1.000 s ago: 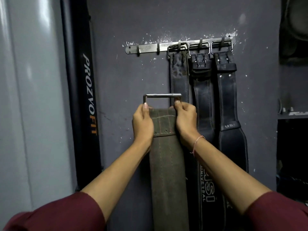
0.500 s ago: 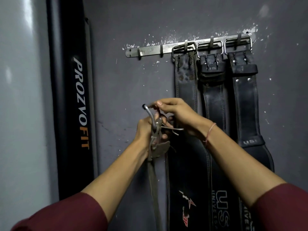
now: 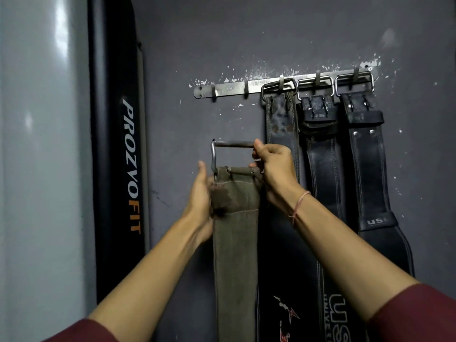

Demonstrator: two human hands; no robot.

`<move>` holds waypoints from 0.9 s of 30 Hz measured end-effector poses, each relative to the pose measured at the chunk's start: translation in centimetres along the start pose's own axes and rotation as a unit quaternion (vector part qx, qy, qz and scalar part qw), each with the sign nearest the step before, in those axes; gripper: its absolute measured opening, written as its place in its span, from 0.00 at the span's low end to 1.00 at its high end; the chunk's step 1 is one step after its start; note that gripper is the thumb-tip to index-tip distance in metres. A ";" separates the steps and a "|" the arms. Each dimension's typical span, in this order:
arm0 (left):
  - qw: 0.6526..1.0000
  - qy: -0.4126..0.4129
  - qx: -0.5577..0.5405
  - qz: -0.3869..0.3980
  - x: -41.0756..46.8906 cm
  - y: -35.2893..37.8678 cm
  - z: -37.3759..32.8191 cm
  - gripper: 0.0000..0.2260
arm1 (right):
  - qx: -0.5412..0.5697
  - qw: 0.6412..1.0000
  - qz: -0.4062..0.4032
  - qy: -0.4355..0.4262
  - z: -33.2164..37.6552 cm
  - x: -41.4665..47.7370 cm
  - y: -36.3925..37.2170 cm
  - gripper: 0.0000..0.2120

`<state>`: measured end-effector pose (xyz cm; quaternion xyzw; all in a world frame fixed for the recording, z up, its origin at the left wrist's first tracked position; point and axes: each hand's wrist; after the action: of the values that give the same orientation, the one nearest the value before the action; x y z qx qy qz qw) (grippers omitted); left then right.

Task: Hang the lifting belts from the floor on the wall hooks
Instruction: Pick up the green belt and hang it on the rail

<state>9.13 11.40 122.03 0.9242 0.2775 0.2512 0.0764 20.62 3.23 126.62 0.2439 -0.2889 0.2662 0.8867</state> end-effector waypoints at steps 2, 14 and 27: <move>0.995 0.098 0.024 -0.019 0.4 -0.2 -0.5 0.30 | 0.001 0.998 -0.052 -0.021 0.3 1.3 0.4 0.17; 0.896 0.352 0.138 -0.231 10.0 3.0 -4.1 0.11 | -0.175 0.965 0.021 -0.195 4.1 5.7 2.2 0.17; 0.888 0.353 0.147 -0.257 17.3 7.0 -9.1 0.14 | -0.271 0.926 -0.124 -0.231 8.6 14.8 1.9 0.22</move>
<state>20.29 15.14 139.16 0.6715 0.5475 0.4890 -0.1012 26.39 4.51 142.81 0.0826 -0.5140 0.0017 0.8538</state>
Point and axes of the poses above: each hand's wrist, its own x-axis towards the middle knuckle, its own y-axis out of the palm, z = x × y, and after that the axes turned 1 degree about x, right-handed
